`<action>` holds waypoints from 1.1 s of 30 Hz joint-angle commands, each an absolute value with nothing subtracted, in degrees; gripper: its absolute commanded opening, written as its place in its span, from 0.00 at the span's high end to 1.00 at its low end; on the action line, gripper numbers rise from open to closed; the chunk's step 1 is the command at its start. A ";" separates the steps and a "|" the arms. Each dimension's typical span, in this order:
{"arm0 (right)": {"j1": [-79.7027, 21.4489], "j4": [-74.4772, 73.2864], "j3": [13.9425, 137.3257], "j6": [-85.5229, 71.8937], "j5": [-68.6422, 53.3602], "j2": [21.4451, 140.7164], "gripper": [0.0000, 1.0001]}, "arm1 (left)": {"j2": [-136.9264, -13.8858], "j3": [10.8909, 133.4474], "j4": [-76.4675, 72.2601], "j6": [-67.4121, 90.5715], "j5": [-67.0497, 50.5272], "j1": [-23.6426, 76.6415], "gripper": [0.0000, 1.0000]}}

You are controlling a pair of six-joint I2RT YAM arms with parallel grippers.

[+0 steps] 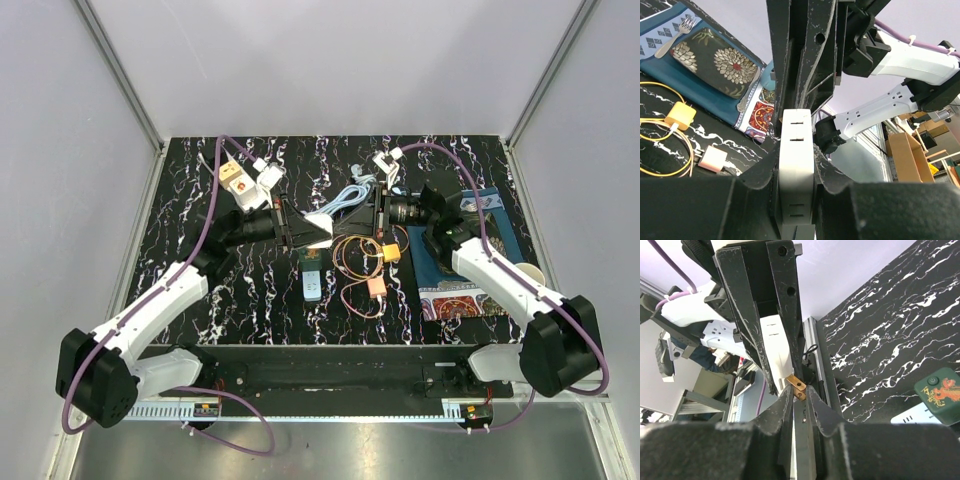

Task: Insert the plug
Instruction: Adjust the plug.

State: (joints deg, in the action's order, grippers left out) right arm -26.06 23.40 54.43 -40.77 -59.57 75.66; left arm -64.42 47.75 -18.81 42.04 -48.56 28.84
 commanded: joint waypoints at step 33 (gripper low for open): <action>-26.28 18.54 54.23 -35.33 -57.74 71.98 0.92 | -64.51 47.64 -22.59 44.47 -47.55 28.74 1.00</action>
State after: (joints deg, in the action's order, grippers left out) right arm -25.98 17.65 54.28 -36.29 -57.54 73.14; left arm -64.66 47.68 -16.36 42.98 -46.52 28.84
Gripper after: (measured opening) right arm 0.091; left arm 0.223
